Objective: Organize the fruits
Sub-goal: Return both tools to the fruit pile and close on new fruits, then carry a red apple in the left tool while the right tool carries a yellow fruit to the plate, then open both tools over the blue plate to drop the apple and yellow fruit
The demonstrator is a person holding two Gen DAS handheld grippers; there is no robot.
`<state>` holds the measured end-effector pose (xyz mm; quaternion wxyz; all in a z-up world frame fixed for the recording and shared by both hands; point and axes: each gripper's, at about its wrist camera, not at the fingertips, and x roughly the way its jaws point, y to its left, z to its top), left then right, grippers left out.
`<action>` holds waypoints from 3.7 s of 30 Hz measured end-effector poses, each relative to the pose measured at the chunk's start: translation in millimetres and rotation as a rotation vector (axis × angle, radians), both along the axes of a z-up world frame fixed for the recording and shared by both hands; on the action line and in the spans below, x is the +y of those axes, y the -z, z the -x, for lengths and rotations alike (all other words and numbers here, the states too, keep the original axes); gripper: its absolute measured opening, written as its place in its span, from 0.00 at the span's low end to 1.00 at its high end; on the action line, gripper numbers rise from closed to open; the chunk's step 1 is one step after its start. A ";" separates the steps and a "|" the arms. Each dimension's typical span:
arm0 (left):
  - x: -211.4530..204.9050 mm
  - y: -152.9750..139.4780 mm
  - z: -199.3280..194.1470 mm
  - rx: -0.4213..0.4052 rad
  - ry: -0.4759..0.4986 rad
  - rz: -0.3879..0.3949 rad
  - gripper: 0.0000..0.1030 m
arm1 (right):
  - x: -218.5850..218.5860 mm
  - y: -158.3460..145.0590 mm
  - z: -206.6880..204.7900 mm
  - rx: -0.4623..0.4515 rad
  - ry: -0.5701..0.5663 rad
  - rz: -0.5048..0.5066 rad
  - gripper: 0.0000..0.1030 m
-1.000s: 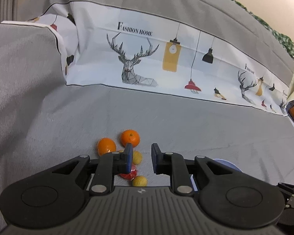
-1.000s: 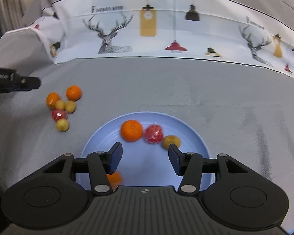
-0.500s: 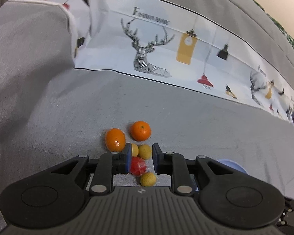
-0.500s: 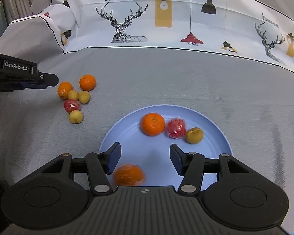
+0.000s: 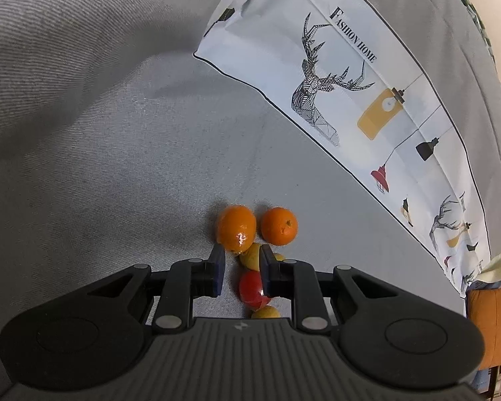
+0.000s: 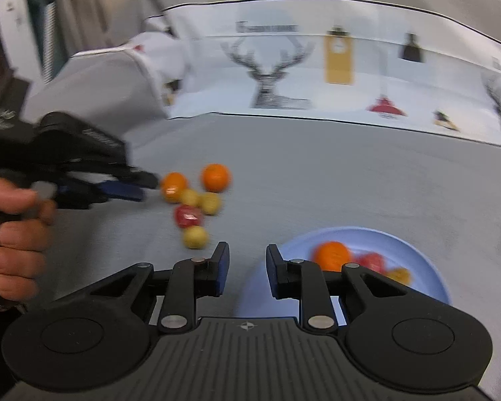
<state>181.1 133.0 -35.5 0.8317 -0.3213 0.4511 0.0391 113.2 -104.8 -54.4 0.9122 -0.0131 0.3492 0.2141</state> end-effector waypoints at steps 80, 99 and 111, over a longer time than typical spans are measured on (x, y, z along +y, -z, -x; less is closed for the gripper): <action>-152.5 -50.8 75.8 -0.355 0.435 -0.338 0.32 | -111.7 -12.0 23.1 -0.093 0.350 -0.027 0.25; -171.5 -41.0 75.9 -0.360 0.507 -0.386 0.32 | -113.6 -9.5 22.0 -0.080 0.347 -0.030 0.25; -187.4 -27.5 74.5 -0.315 0.600 -0.387 0.32 | -109.6 -5.1 20.1 -0.059 0.328 -0.008 0.25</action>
